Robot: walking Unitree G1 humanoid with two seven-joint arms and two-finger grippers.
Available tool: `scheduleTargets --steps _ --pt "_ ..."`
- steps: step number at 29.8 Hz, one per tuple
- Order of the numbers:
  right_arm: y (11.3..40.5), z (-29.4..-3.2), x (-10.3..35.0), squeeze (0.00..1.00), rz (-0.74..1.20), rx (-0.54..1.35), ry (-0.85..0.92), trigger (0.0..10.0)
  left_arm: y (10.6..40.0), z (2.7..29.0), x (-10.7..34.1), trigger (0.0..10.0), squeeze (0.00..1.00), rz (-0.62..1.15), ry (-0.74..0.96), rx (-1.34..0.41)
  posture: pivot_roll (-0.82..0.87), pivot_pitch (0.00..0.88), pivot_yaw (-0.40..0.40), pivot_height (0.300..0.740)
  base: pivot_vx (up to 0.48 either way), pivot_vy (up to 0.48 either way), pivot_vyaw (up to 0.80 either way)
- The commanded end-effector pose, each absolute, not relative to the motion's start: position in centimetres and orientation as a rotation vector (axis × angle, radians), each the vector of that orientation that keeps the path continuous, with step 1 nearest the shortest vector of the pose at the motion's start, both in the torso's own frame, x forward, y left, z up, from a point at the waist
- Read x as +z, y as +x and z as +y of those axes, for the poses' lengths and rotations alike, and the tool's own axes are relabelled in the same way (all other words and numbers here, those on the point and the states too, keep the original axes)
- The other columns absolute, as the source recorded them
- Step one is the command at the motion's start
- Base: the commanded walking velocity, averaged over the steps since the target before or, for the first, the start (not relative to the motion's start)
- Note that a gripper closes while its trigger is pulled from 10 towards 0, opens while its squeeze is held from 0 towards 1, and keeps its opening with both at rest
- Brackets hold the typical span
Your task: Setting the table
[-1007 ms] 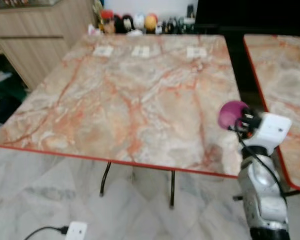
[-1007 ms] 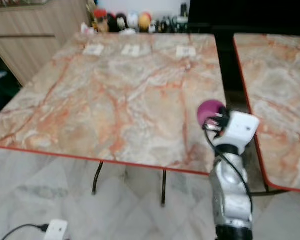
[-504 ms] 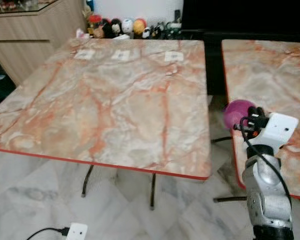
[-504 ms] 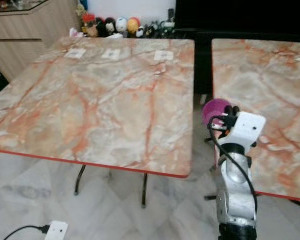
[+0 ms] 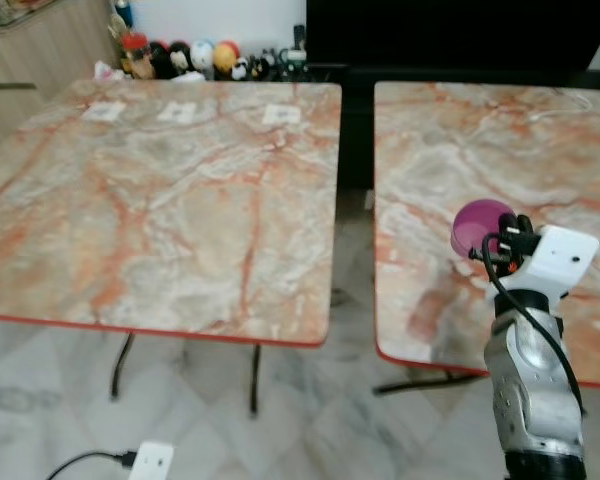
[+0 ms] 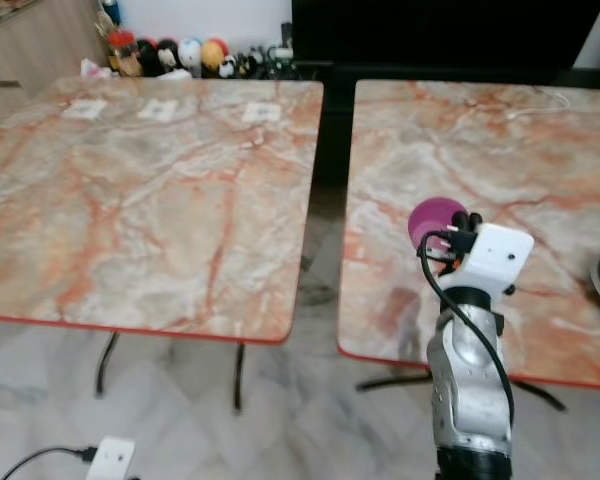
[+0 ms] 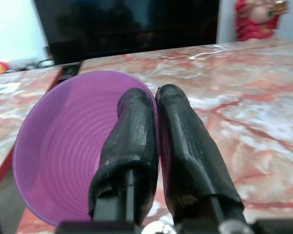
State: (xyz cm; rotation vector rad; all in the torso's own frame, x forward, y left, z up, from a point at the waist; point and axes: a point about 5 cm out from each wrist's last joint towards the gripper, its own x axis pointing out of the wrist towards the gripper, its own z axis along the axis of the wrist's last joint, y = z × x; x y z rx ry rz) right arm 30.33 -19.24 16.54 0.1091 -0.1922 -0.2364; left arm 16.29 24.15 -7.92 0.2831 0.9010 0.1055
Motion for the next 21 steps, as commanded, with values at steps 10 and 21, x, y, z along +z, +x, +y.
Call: scheduleTargets --steps 10,21 --pt "30.33 -19.46 17.03 0.0 -0.214 -0.244 0.102 10.0 15.89 24.26 -8.05 10.0 0.0 0.912 0.297 0.094 -0.08 0.096 0.042 0.74 0.0 -0.326 0.0" --pt "30.41 -19.56 17.11 0.0 -0.216 -0.246 0.101 10.0 15.83 24.25 -8.1 10.0 0.0 0.919 0.293 0.097 -0.08 0.099 0.041 0.74 0.0 -0.23 0.0"
